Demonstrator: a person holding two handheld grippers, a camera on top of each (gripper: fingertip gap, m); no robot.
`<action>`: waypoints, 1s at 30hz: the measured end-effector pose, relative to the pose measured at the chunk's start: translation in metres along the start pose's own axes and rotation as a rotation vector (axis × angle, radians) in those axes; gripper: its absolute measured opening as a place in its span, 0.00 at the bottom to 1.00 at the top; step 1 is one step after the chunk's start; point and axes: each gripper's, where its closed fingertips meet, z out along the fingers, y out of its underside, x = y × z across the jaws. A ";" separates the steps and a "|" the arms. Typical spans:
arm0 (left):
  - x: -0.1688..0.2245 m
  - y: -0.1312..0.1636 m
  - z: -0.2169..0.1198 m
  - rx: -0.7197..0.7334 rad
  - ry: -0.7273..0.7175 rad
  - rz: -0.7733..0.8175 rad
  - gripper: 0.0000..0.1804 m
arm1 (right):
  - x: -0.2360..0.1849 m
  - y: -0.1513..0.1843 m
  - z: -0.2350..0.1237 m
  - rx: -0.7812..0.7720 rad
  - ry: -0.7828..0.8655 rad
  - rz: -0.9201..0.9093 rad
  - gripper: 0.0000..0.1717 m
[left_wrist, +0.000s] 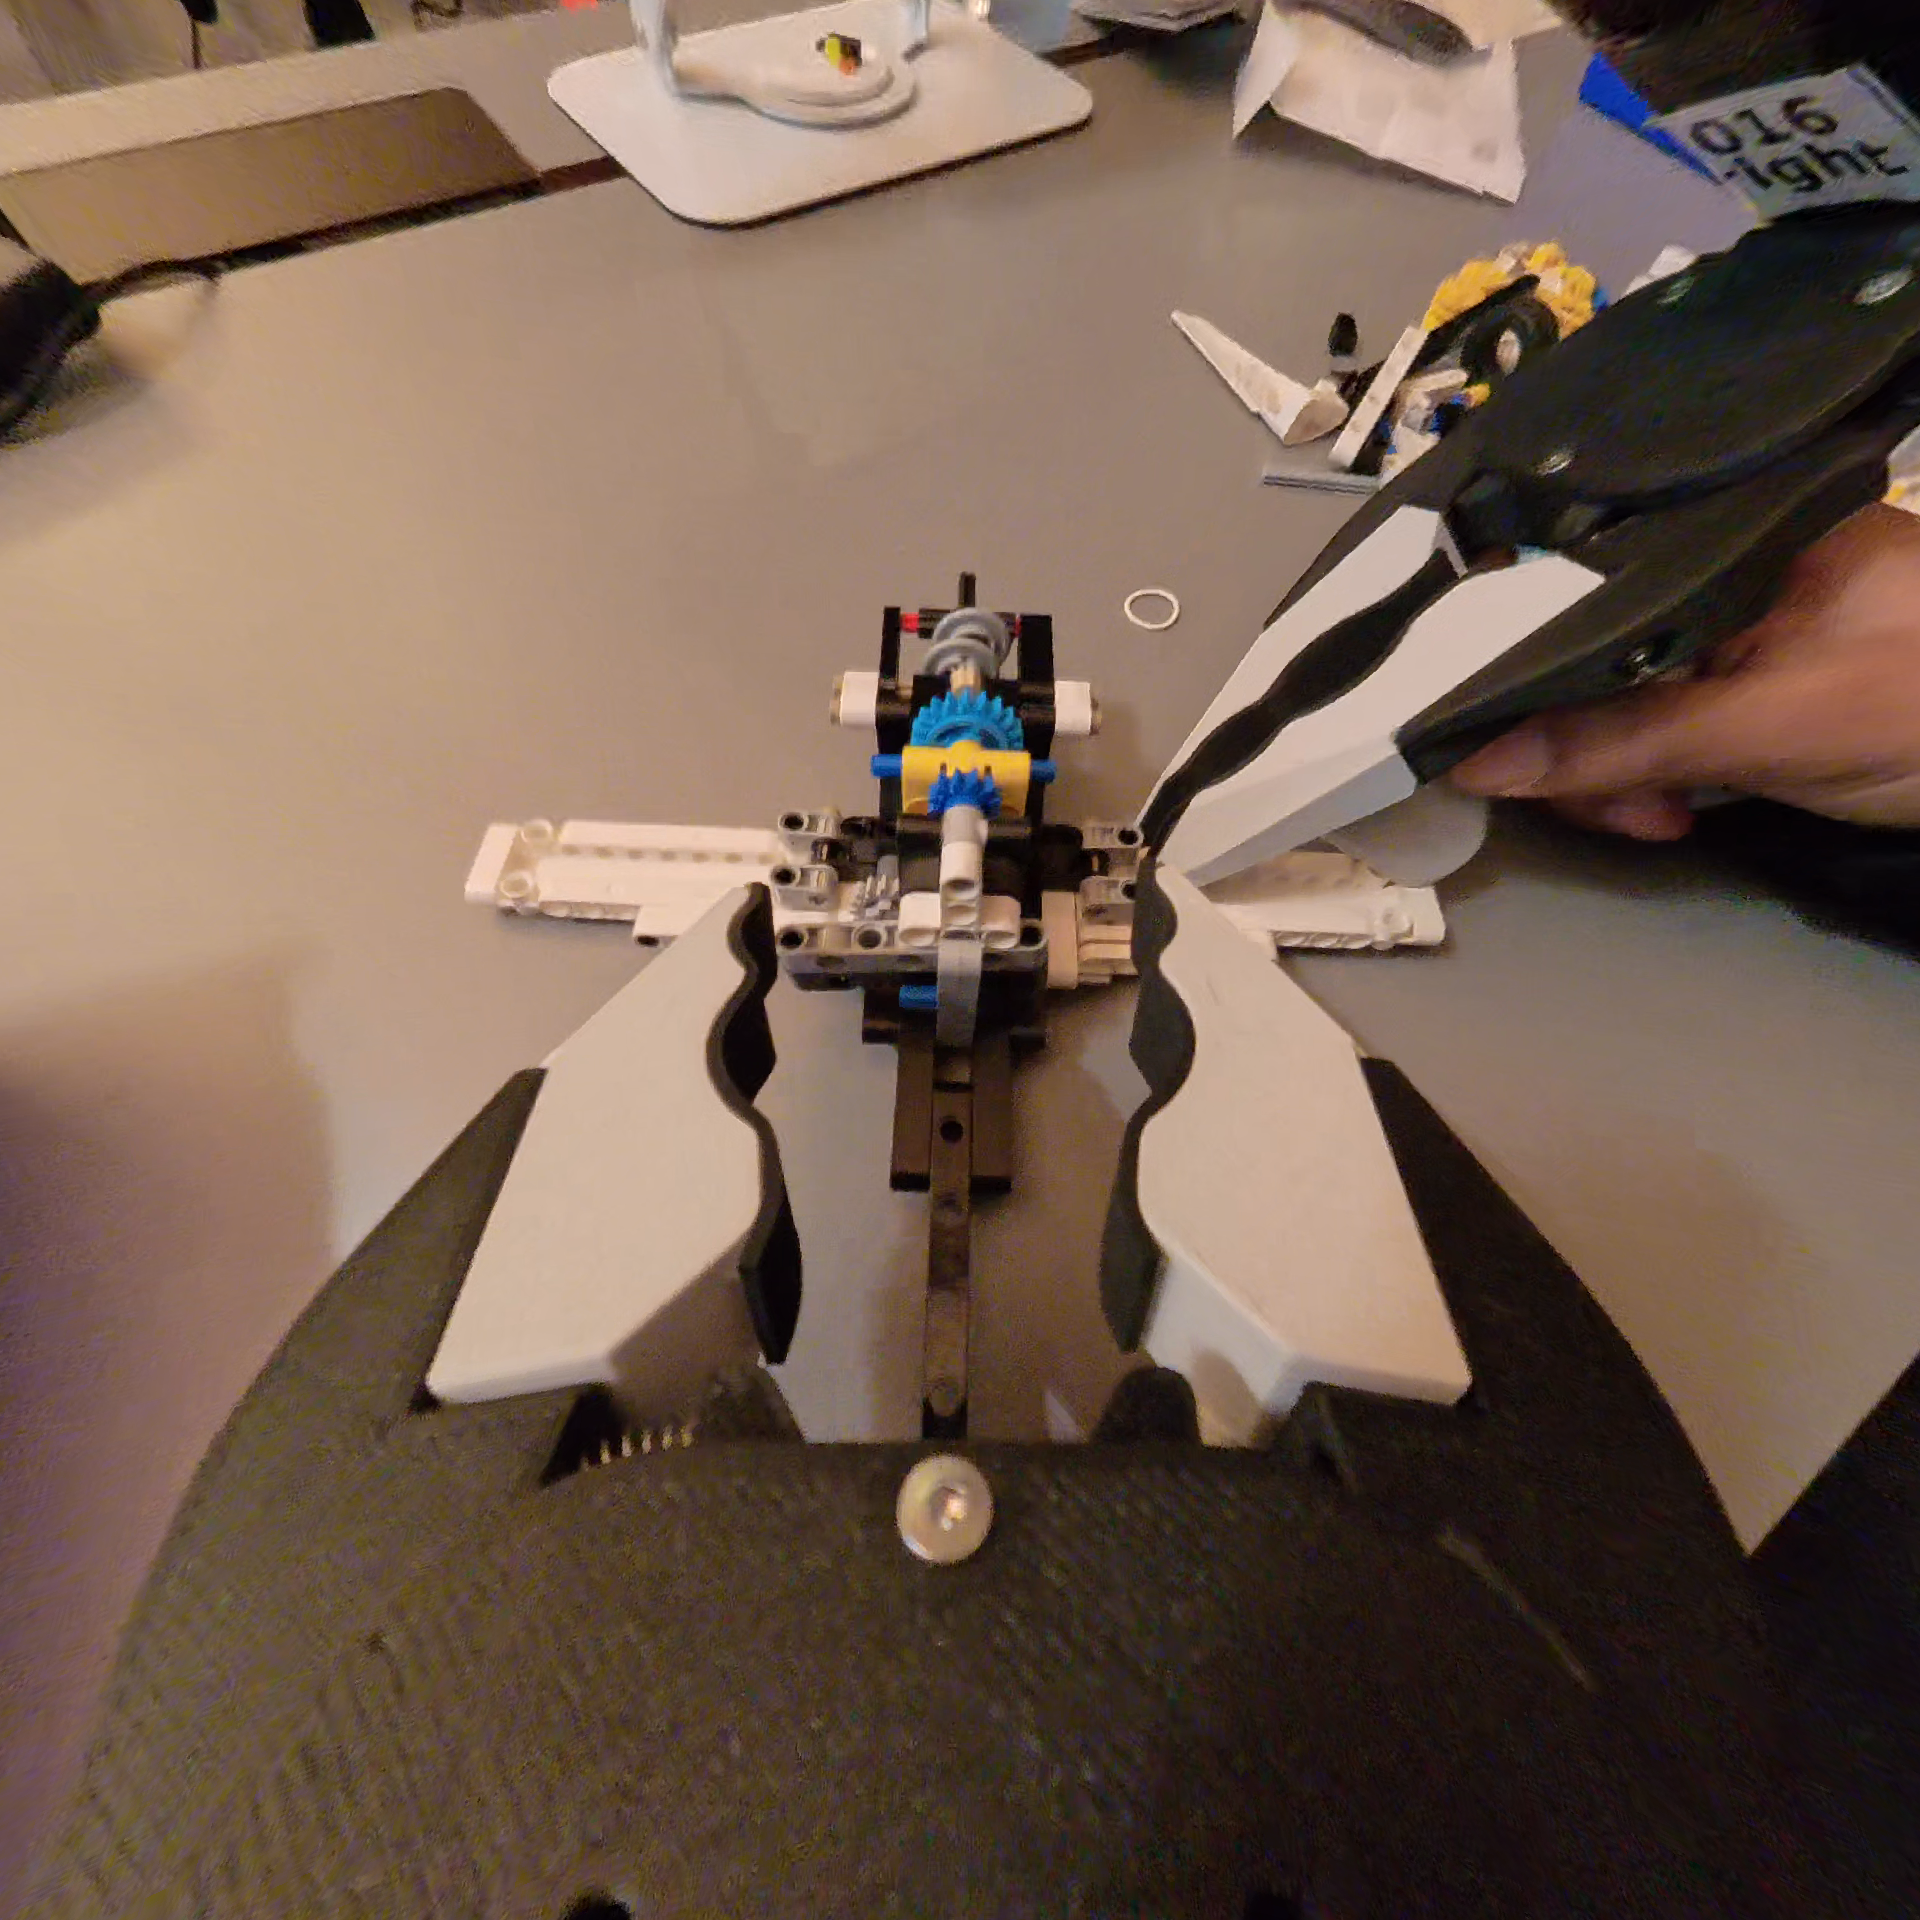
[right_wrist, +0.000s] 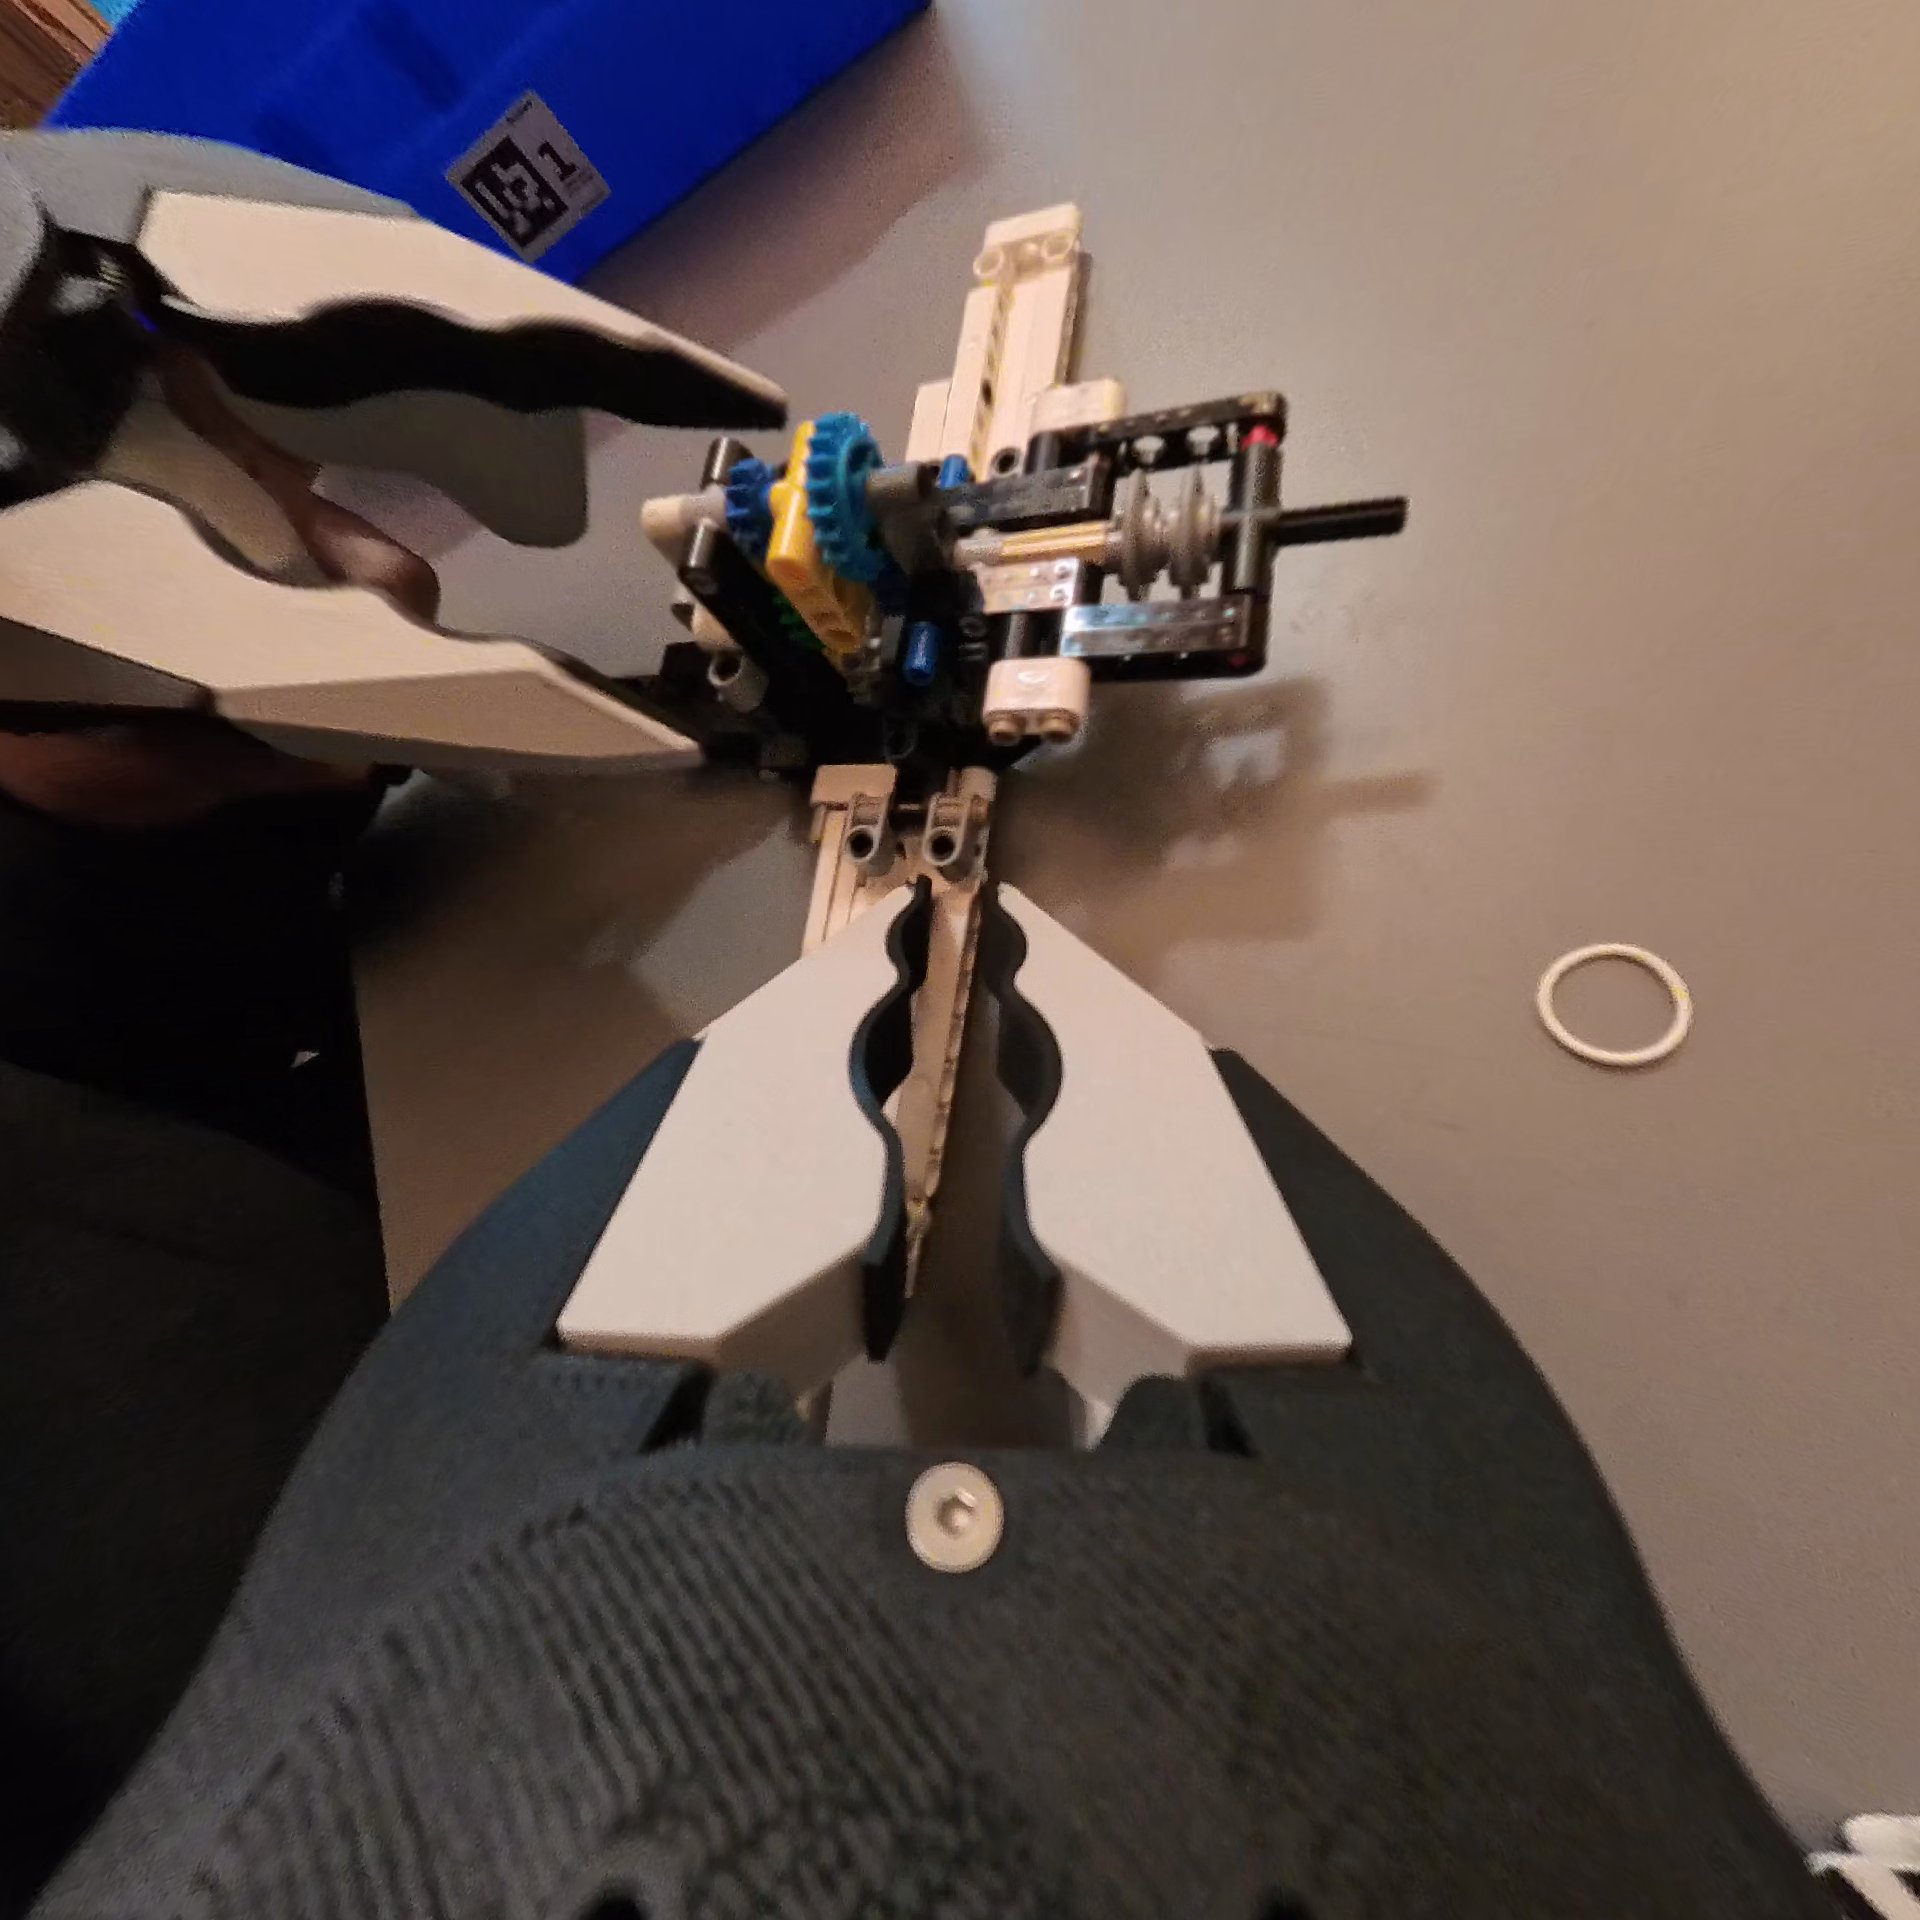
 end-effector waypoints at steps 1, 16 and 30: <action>-0.001 0.000 0.000 -0.025 -0.011 0.025 0.38 | 0.000 0.000 0.000 0.000 -0.005 0.005 0.05; -0.003 0.007 0.036 -0.313 0.064 0.215 0.22 | -0.003 0.001 0.001 -0.011 -0.014 -0.016 0.04; -0.003 -0.002 0.032 -0.100 0.031 0.207 0.13 | 0.002 0.000 0.004 -0.151 0.302 -0.111 0.04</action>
